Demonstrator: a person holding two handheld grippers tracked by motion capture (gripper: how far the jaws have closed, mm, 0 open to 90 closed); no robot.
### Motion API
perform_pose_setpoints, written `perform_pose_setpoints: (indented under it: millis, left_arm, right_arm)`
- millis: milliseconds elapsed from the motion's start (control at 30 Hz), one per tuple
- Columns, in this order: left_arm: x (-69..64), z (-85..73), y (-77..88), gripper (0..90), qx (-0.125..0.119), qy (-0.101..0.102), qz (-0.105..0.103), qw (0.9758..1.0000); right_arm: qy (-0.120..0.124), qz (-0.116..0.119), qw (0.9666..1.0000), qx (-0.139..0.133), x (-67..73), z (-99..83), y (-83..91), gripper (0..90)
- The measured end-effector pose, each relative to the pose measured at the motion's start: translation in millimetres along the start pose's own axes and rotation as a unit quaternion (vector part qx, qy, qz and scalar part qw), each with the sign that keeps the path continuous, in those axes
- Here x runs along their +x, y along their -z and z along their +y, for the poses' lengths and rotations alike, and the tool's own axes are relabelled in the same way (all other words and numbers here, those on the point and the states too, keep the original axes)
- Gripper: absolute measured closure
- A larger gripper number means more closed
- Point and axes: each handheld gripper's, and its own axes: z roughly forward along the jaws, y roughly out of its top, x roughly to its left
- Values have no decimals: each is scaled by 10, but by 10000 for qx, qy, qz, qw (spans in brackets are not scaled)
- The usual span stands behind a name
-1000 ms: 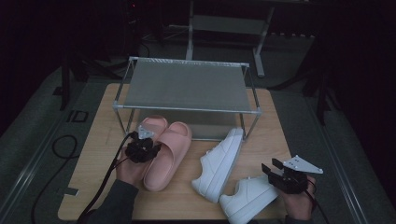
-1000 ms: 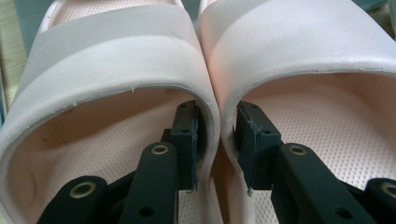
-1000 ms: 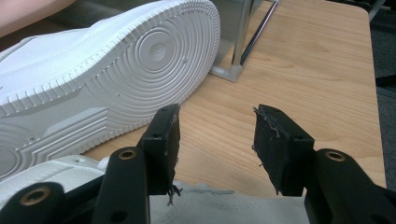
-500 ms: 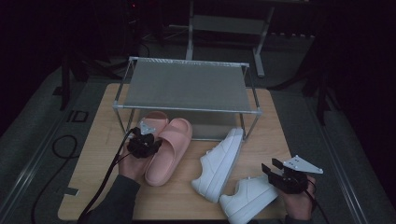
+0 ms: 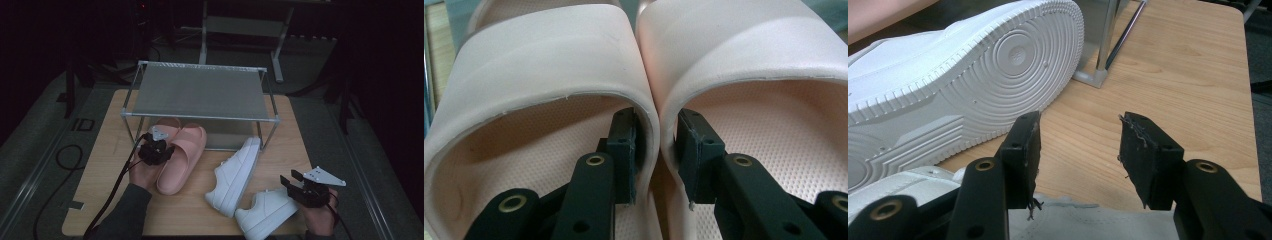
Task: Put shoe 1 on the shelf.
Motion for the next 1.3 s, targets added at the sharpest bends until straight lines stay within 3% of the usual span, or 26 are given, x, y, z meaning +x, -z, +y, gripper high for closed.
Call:
perform_pose_setpoints:
  millis: [533,1300]
  left_arm:
    - [43,94,-143,698,-83,-63,112,9999]
    - [83,132,-396,699,-169,193,394,9989]
  right_arm:
    - [-4,1,10000,0,0,1,-1,503]
    - [2,14,10000,-12,-4,-1,0,508]
